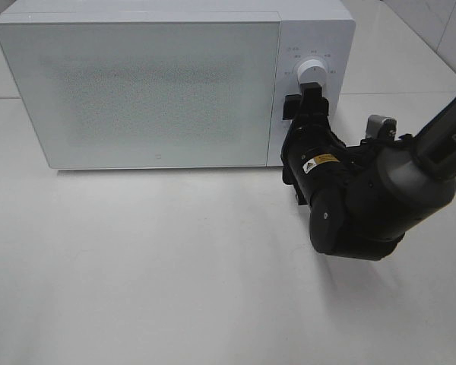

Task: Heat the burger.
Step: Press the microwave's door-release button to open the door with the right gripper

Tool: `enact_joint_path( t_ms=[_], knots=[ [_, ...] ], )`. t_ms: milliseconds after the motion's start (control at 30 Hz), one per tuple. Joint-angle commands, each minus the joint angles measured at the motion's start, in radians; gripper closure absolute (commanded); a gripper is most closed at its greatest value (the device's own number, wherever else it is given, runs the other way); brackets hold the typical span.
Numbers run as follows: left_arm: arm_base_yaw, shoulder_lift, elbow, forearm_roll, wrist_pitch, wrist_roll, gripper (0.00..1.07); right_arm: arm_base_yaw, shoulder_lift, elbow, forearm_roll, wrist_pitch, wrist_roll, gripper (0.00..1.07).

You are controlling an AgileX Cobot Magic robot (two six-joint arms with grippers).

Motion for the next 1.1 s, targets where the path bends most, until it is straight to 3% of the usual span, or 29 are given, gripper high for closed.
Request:
enact_joint_path(
  t_ms=[33, 333, 600, 733, 867, 1100],
  knots=[
    [0.003, -0.028, 0.003, -0.004, -0.011, -0.005, 0.12, -0.004, -0.033, 0.024, -0.039, -0.072, -0.055, 0.32],
    [0.003, -0.028, 0.003, -0.004, -0.011, -0.005, 0.12, -0.006, -0.145, 0.117, -0.171, 0.117, -0.209, 0.32],
    [0.003, -0.028, 0.003, -0.004, -0.011, -0.005, 0.12, -0.019, -0.294, 0.133, -0.189, 0.442, -0.660, 0.32],
    [0.003, -0.028, 0.003, -0.004, -0.011, -0.005, 0.12, -0.079, -0.384, 0.133, -0.189, 0.714, -0.988, 0.32],
    [0.003, -0.028, 0.003, -0.004, -0.011, -0.005, 0.12, -0.122, -0.431, 0.129, -0.187, 0.862, -1.134, 0.32],
    [0.003, -0.028, 0.003, -0.004, -0.011, -0.005, 0.12, -0.249, -0.514, 0.057, -0.192, 1.330, -1.492, 0.33]
  ],
)
